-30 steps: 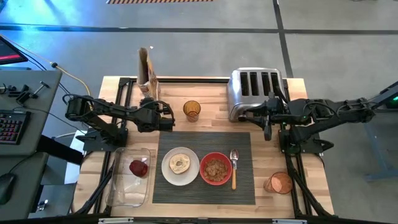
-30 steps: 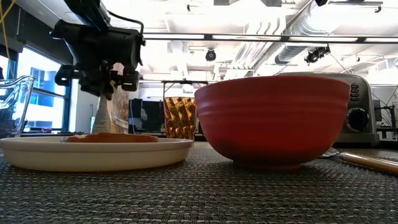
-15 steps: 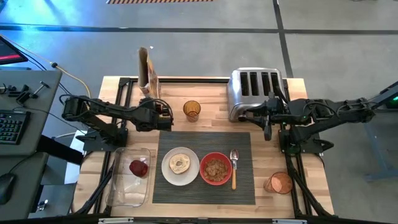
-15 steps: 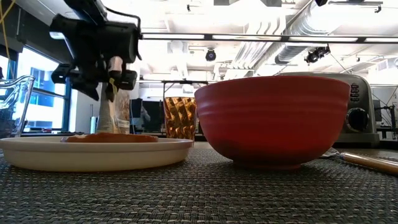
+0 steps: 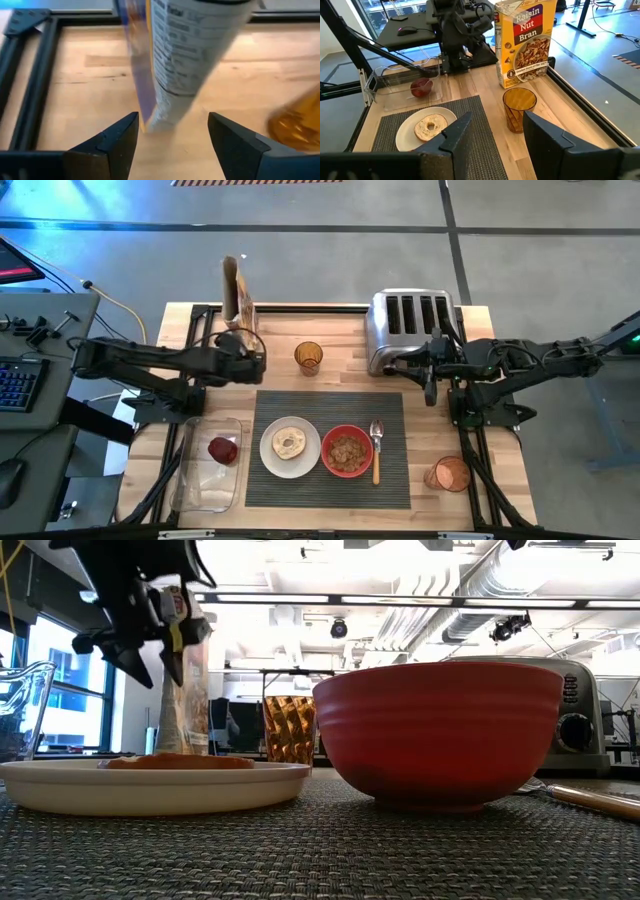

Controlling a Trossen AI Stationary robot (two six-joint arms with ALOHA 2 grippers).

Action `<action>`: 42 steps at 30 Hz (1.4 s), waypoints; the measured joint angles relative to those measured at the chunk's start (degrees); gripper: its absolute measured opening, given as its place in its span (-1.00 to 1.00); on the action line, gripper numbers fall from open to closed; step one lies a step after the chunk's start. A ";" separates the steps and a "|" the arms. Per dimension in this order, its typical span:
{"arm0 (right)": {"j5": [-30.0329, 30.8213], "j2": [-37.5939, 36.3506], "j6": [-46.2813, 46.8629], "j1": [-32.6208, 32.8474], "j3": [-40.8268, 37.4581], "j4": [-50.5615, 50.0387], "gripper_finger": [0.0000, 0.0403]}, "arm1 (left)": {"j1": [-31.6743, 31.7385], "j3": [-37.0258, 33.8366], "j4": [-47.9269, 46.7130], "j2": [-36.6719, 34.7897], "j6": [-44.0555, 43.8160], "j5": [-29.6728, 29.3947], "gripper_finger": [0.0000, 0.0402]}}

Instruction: Arrange a breakfast setting

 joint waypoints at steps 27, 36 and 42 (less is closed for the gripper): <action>-0.01 0.00 0.01 -0.02 0.00 -0.02 -0.24 | -10.59 0.00 -6.47 -19.74 13.18 22.34 0.67; 0.01 -0.02 -0.01 0.00 0.00 0.00 -0.24 | -13.77 0.00 -6.88 -23.76 18.41 27.87 0.86; 0.01 0.00 -0.02 0.01 0.00 0.00 -0.24 | -15.40 0.00 -4.74 -24.76 30.95 35.80 0.92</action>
